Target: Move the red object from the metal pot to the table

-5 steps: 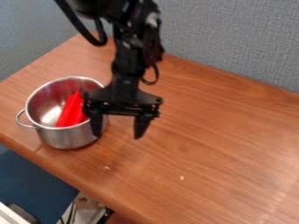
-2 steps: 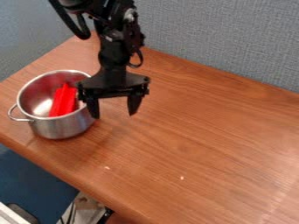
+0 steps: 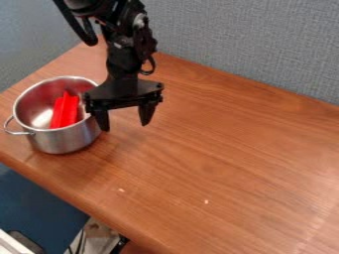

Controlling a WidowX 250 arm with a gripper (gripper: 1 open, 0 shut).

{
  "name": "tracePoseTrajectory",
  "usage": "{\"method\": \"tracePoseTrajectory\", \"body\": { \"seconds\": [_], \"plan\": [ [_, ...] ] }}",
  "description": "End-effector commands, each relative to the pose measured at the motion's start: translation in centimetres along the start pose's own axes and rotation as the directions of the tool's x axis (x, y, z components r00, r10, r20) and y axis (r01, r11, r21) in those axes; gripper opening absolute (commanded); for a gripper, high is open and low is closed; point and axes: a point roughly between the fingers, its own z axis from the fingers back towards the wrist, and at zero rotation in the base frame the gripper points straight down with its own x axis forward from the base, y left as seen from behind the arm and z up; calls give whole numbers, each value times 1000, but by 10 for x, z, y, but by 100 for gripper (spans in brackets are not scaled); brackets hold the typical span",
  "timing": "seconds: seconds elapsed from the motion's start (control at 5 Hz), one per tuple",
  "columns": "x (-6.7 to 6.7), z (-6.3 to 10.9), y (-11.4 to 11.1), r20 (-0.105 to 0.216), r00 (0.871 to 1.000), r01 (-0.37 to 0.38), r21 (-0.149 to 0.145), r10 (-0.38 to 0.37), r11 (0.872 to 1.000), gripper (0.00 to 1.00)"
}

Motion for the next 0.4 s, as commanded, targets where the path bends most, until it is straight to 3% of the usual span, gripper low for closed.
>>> {"method": "tracePoseTrajectory", "body": {
  "seconds": [0.0,0.2],
  "plan": [
    [28,12,14,64,995,86,-52,-82,995,100],
    [54,18,35,98,980,185,-94,-176,978,100]
  ]
}}
